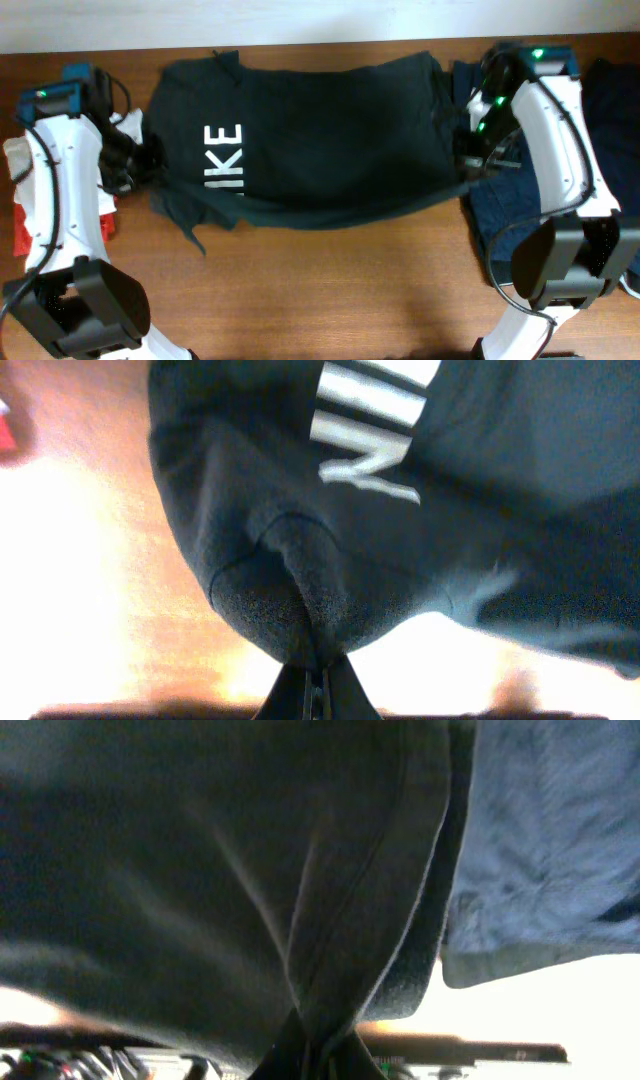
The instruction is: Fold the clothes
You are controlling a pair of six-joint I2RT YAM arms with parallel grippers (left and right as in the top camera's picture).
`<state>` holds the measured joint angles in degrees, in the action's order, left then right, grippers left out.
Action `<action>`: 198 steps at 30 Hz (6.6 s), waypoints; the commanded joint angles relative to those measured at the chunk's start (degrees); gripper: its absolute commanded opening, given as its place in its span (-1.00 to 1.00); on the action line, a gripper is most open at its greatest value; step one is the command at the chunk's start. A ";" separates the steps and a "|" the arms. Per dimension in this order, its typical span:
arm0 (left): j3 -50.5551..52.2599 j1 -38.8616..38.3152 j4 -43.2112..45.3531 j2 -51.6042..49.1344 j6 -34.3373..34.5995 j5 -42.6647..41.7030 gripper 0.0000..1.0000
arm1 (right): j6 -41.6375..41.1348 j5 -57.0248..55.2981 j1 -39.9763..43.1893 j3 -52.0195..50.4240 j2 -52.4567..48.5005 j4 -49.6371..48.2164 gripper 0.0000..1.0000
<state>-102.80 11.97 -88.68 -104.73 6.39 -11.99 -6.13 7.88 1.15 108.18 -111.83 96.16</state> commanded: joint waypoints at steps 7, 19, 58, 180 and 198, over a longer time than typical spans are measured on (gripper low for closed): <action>19.56 1.49 1.22 5.95 2.16 8.61 -0.99 | 0.33 -1.09 0.48 -22.88 7.91 -5.99 -0.92; 32.28 4.92 1.55 28.92 4.52 11.39 -0.99 | -0.76 -0.63 0.48 -39.39 24.65 -7.93 -0.92; 42.25 5.29 50.31 17.90 7.26 -1.79 -0.99 | -3.78 0.46 0.37 -40.85 19.04 -50.66 -0.92; 41.29 -6.43 39.19 5.57 13.55 19.08 0.90 | -3.78 -5.60 0.42 -48.17 12.76 -57.20 0.16; 50.05 3.06 35.93 4.42 19.32 25.38 0.62 | -3.80 -6.23 0.42 -48.19 12.76 -53.62 -0.04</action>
<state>-54.96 10.31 -49.32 -99.26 23.40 8.45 -10.09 2.57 1.30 60.03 -98.80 41.58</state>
